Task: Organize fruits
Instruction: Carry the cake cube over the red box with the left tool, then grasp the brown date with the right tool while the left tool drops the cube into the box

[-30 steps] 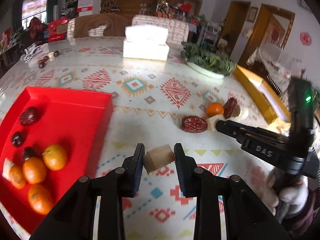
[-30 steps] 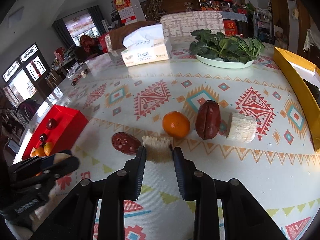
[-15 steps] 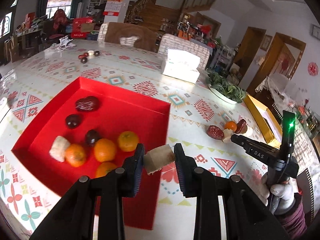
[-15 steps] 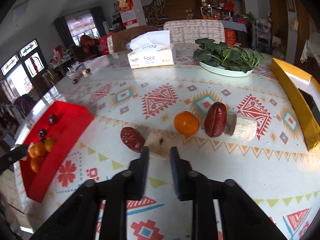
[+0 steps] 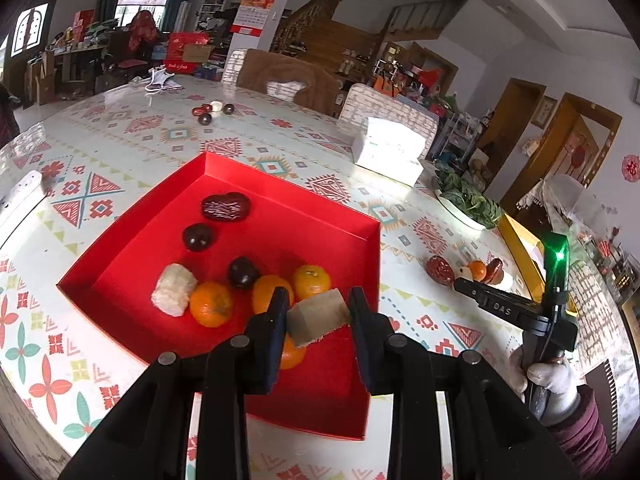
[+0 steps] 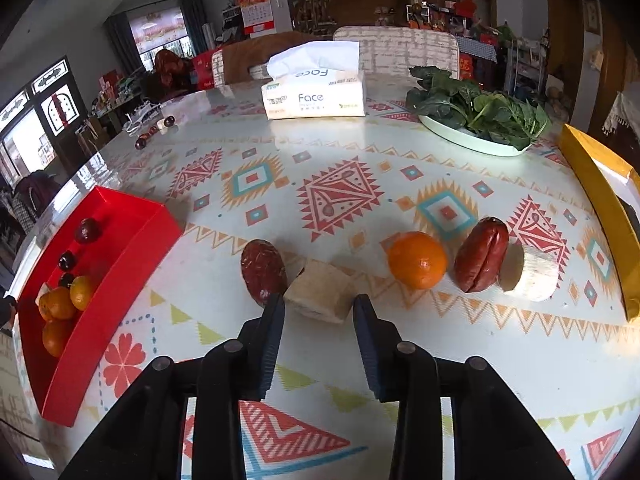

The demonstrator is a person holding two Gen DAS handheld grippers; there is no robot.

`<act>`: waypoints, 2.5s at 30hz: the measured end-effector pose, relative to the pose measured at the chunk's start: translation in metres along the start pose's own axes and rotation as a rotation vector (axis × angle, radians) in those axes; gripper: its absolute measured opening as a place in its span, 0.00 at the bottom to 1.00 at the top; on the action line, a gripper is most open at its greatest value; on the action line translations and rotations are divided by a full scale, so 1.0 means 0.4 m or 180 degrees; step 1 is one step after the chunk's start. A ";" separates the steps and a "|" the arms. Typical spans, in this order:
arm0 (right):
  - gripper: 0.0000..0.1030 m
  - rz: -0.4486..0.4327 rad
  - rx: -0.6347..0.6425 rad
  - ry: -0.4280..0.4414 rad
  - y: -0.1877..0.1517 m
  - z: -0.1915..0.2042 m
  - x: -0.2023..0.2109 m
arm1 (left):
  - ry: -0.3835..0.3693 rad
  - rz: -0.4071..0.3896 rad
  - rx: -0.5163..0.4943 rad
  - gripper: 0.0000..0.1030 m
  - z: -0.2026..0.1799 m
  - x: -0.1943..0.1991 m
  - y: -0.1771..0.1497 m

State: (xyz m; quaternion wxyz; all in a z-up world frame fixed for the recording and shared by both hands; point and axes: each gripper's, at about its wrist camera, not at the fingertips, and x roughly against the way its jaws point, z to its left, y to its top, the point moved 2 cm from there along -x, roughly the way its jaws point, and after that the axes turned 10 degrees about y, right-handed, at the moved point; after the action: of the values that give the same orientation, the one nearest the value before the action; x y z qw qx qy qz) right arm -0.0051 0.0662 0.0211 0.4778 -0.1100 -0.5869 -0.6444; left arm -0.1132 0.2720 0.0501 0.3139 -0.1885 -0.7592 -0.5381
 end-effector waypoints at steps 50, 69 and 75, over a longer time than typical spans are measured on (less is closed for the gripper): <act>0.04 0.0106 0.0056 0.0267 0.086 0.161 -0.086 | -0.0091 0.0107 0.0273 0.29 0.095 -0.050 -0.012; 0.34 0.0180 -0.0061 0.0316 0.139 0.145 -0.171 | -0.0199 0.0166 0.0275 0.29 0.088 -0.068 0.002; 0.28 0.0246 0.0033 0.0207 0.132 0.169 -0.201 | -0.0172 0.0187 0.0344 0.29 0.107 -0.077 0.006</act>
State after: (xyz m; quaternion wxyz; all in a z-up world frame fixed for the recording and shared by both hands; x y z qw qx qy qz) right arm 0.0477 0.1710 0.0185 0.5217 -0.1091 -0.5696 -0.6256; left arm -0.1008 0.3147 0.0214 0.3186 -0.2079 -0.7895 -0.4816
